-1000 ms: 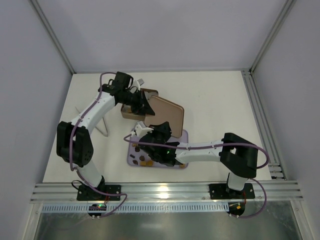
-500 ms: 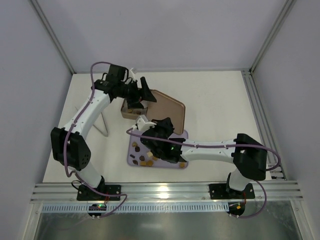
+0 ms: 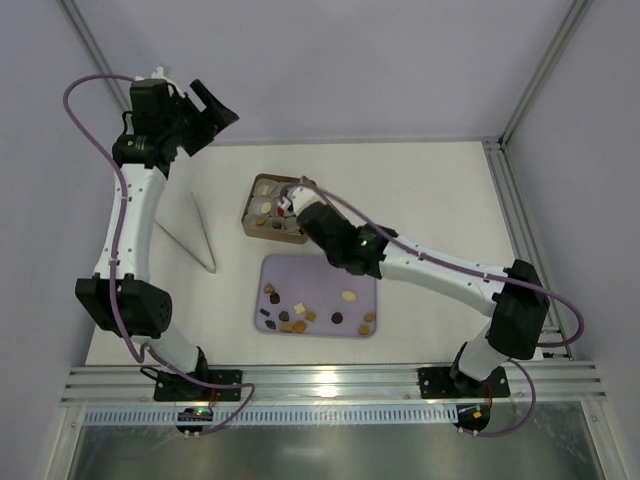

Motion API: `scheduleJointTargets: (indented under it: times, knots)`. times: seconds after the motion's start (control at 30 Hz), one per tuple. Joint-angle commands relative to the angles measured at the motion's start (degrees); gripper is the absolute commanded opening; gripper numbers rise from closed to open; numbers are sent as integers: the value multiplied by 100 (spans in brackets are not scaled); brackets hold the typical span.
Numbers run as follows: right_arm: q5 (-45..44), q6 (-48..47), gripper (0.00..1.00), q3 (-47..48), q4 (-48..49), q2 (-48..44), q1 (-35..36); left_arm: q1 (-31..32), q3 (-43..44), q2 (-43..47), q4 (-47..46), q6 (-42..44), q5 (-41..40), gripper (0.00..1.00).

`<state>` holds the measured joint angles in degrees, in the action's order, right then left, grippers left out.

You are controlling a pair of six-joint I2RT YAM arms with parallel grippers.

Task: Pack the chocolate

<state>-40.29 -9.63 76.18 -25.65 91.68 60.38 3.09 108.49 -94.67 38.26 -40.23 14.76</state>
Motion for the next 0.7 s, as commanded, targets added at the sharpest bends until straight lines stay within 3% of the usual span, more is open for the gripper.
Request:
scheduleJointTargets:
  times: [0.0, 0.07, 0.1, 0.27, 0.4, 0.67]
  knots:
    - [2876, 1093, 4, 827, 76, -353, -956, -72, -274, 230, -336, -3, -474, 84]
    - [3753, 1717, 4, 1099, 305, -248, -1543, -90, -651, 344, -634, 120, -466, 84]
    - [4627, 1962, 4, 1179, 558, -73, -1703, -90, -732, 344, -670, 164, -500, 85]
    - [6470, 3755, 4, 1400, 1806, 613, -2504, -90, -1232, 274, -1021, 410, -352, 87]
    - [7333, 5275, 4, 1329, 3623, 1237, -2891, -90, -1671, 327, -1592, 560, -343, 90]
    - [7852, 7597, 4, 1583, 5964, 3063, -3085, -98, -2077, 63, -1971, 683, -439, 90]
